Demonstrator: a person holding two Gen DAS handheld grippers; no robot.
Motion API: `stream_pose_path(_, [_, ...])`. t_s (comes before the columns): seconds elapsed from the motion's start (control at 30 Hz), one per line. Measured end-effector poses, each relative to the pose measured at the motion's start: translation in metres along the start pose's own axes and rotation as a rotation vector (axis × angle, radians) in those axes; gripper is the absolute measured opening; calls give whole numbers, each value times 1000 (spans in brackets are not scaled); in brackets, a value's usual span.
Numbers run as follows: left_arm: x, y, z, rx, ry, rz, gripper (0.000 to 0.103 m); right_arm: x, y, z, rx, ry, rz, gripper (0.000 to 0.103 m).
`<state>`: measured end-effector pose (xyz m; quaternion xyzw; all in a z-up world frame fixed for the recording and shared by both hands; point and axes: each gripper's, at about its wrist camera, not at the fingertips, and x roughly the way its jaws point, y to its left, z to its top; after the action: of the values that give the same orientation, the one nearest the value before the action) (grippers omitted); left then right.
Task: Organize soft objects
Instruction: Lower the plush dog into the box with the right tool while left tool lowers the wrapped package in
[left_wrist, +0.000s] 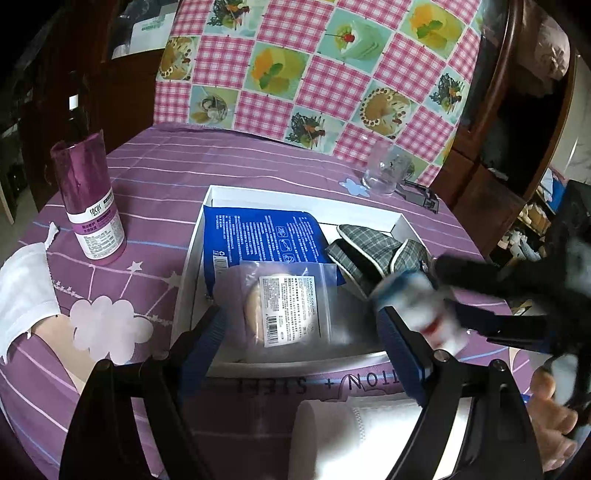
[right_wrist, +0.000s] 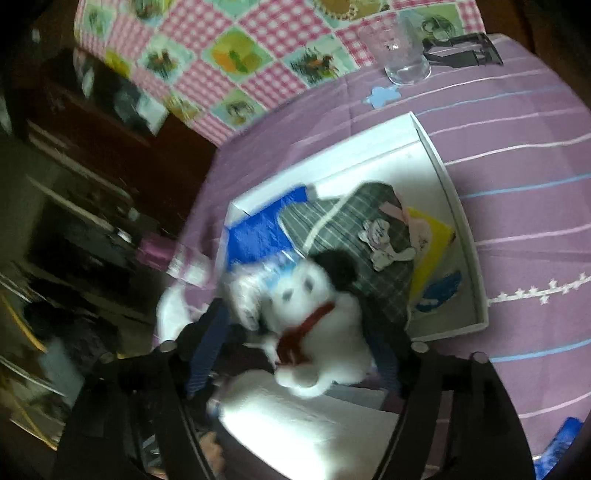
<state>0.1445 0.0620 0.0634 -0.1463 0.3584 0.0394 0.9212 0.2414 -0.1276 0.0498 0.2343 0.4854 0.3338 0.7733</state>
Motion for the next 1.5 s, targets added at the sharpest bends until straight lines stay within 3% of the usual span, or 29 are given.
stream_pose_path(0.13, [-2, 0, 0, -5, -4, -10, 84, -11, 3, 3, 0, -35, -25, 86])
stream_pose_path(0.43, [-12, -9, 1, 43, -39, 13, 84, -10, 11, 2, -41, -16, -77, 87])
stream_pose_path(0.6, [-21, -6, 3, 34, -82, 125, 84, -19, 12, 2, -45, -54, -129, 87])
stream_pose_path(0.73, [-25, -5, 4, 59, -117, 208, 84, -14, 22, -1, -120, 6, -199, 87])
stream_pose_path(0.93, [-27, -7, 3, 113, -130, 251, 84, 4, 34, -14, -203, 188, -210, 49])
stream_pose_path(1.0, [-26, -7, 3, 124, -128, 255, 84, 16, 32, -16, -206, 229, -219, 32])
stream_pose_path(1.1, [-25, -7, 4, 115, -125, 241, 84, 26, 30, -16, -192, 143, -159, 28])
stream_pose_path(1.2, [-23, -5, 3, 105, -120, 222, 84, 37, 27, -16, -235, 46, -236, 27])
stream_pose_path(1.3, [-20, -4, 3, 97, -108, 212, 84, 44, 17, -16, -199, 46, -210, 27])
stream_pose_path(1.5, [-15, 0, 3, 60, -87, 185, 84, 52, 6, -13, -177, 77, -270, 22])
